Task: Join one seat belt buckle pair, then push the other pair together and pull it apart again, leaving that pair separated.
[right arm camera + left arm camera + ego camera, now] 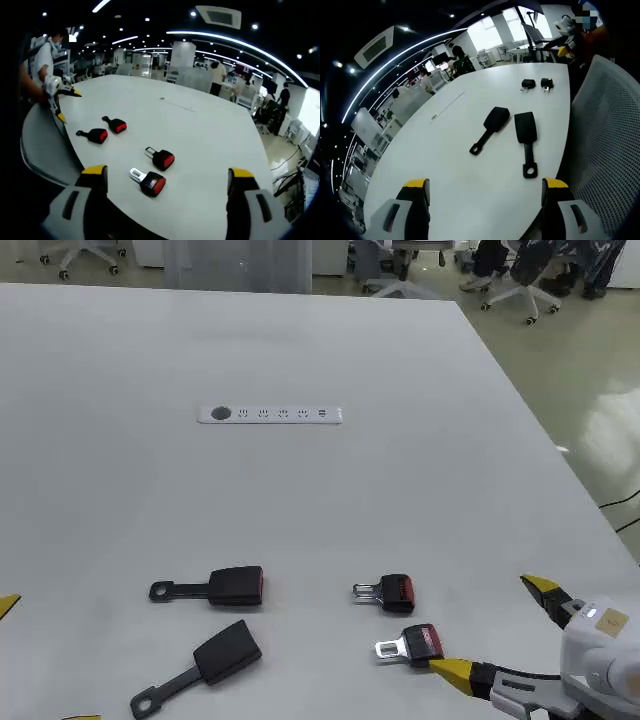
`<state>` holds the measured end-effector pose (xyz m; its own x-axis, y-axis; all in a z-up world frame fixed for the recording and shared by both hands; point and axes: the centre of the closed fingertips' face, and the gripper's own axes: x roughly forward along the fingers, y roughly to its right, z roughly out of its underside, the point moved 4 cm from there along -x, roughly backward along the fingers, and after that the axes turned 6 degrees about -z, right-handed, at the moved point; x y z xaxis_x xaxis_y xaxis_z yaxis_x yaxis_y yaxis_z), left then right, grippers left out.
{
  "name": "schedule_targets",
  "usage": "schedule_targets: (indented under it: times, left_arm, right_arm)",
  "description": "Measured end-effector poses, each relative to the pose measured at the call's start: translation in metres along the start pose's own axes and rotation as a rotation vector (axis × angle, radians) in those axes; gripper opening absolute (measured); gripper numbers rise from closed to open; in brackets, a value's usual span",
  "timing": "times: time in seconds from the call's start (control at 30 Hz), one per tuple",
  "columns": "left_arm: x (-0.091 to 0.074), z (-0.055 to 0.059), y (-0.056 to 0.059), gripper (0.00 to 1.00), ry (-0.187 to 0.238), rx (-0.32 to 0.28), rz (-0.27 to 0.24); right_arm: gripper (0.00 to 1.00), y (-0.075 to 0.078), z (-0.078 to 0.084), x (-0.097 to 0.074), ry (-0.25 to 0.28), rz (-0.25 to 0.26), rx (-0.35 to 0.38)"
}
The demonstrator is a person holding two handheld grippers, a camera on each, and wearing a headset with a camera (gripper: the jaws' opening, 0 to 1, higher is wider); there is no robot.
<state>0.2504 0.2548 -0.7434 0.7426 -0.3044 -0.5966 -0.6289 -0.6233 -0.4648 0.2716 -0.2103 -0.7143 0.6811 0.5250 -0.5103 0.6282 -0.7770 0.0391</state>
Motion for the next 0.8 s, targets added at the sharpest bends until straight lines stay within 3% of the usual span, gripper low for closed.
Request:
schedule_targets:
  times: [0.07, 0.13, 0.2, 0.23, 0.27, 0.3, 0.37, 0.43, 0.57, 0.67, 0.8]
  left_arm:
    - [0.0, 0.001, 0.0, 0.98, -0.003, -0.006, 0.002]
    - [0.001, 0.002, 0.0, 0.98, -0.01, -0.011, 0.007]
    - [0.001, 0.002, 0.002, 0.97, -0.009, -0.01, 0.017]
    - [0.001, 0.003, 0.004, 0.97, -0.015, -0.009, 0.023]
    - [0.002, 0.003, 0.005, 0.97, -0.02, -0.005, 0.027]
    - [0.002, 0.003, 0.005, 0.97, -0.017, -0.003, 0.028]
    - [0.001, 0.002, 0.006, 0.97, -0.015, -0.005, 0.029]
    - [0.001, 0.002, 0.005, 0.97, -0.016, -0.007, 0.024]
    - [0.001, 0.002, 0.003, 0.97, -0.013, -0.008, 0.012]
    - [0.001, 0.002, 0.003, 0.97, -0.016, -0.006, 0.01]
    - [0.0, 0.002, 0.003, 0.97, -0.021, 0.008, 0.01]
  right_arm:
    - [1.0, 0.001, -0.001, -0.001, 0.015, 0.018, 0.054]
    - [1.0, 0.005, -0.005, -0.005, 0.052, 0.041, 0.03]
    - [1.0, -0.006, -0.021, -0.006, 0.204, -0.044, 0.047]
    - [1.0, -0.004, -0.03, -0.012, 0.289, -0.03, 0.038]
    - [1.0, -0.003, -0.029, -0.013, 0.286, -0.023, 0.018]
    - [1.0, -0.003, -0.024, -0.012, 0.239, -0.023, 0.023]
    - [1.0, -0.003, -0.023, -0.012, 0.23, -0.019, 0.014]
    - [1.0, -0.007, -0.023, -0.011, 0.227, -0.047, -0.003]
    - [1.0, -0.012, -0.02, -0.008, 0.17, -0.059, -0.108]
    - [1.0, -0.018, -0.025, -0.007, 0.212, -0.093, -0.061]
    - [1.0, -0.014, -0.021, -0.004, 0.181, -0.107, -0.047]
